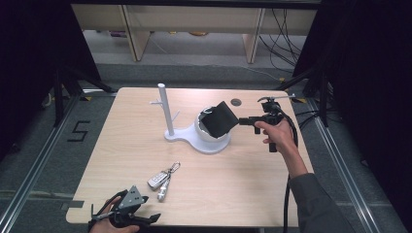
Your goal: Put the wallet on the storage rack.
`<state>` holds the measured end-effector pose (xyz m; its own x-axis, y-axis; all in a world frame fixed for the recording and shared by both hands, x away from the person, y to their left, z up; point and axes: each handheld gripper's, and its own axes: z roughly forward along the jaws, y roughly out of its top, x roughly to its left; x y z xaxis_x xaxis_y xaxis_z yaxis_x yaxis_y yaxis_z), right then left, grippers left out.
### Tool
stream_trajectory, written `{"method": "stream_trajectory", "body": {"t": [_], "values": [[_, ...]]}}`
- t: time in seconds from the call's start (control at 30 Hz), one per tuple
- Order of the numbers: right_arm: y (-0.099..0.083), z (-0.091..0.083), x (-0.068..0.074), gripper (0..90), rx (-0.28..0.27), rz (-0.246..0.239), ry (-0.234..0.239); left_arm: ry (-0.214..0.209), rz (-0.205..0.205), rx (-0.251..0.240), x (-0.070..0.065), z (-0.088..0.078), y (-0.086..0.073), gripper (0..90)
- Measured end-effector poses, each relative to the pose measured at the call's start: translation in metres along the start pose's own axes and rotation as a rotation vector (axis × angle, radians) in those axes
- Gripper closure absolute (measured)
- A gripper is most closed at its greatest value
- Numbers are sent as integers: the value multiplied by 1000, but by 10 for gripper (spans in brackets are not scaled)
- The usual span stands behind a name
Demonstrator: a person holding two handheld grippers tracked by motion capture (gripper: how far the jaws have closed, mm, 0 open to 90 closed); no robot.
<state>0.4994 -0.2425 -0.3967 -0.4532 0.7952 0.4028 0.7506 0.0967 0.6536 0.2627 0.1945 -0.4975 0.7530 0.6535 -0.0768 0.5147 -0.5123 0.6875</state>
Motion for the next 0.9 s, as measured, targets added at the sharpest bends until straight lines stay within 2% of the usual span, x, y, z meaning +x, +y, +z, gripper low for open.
{"method": "stream_trajectory", "body": {"t": [0.03, 0.07, 0.13, 0.17, 0.2, 0.27, 0.3, 0.33, 0.43, 0.47, 0.53, 0.7, 0.8, 0.83, 0.87, 0.9], "values": [[-4, -2, -1, 445, -2, -20, -4, 1, -5, -2, 0, 1, -1, 277], [-8, -3, 0, 442, -1, -19, 9, 12, 1, 5, 1, 1, -1, 276], [-15, -7, 0, 441, -6, -30, -1, 5, -13, 3, 1, 1, -3, 277], [-18, -8, 0, 437, -6, -39, 6, 14, 1, 8, 2, 0, -3, 276], [-22, -10, 5, 436, 3, -9, 11, 14, -8, 4, 2, 0, -3, 276], [-29, -12, 5, 434, -16, -74, -11, 15, 4, 5, 4, -1, -4, 277], [-33, -13, 9, 428, -5, -68, -10, 19, -17, -3, 3, -1, -5, 276], [-37, -13, 8, 428, -9, -104, -12, 21, -16, -1, 4, -1, -5, 277], [-50, -13, 17, 426, -3, -105, -7, 18, -32, -3, 4, -2, -5, 276], [-54, -13, 18, 425, -7, -125, -14, 18, -23, 1, 4, -3, -5, 277], [-62, -11, 21, 420, -5, -144, 1, 24, -23, 1, 4, -3, -5, 277], [-81, -8, 28, 404, 20, -163, 1, 23, -27, -3, 4, -2, -4, 277], [-91, -7, 31, 395, 29, -157, 9, 21, -20, -7, 3, -2, -3, 277], [-95, -7, 32, 391, 27, -161, 5, 18, -2, 1, 4, -3, -3, 276], [-99, -6, 33, 383, 18, -166, 7, 18, -11, -7, 3, -3, -3, 274], [-103, -5, 34, 374, 19, -165, -7, 24, -1, 1, 5, -3, -3, 274]]}}
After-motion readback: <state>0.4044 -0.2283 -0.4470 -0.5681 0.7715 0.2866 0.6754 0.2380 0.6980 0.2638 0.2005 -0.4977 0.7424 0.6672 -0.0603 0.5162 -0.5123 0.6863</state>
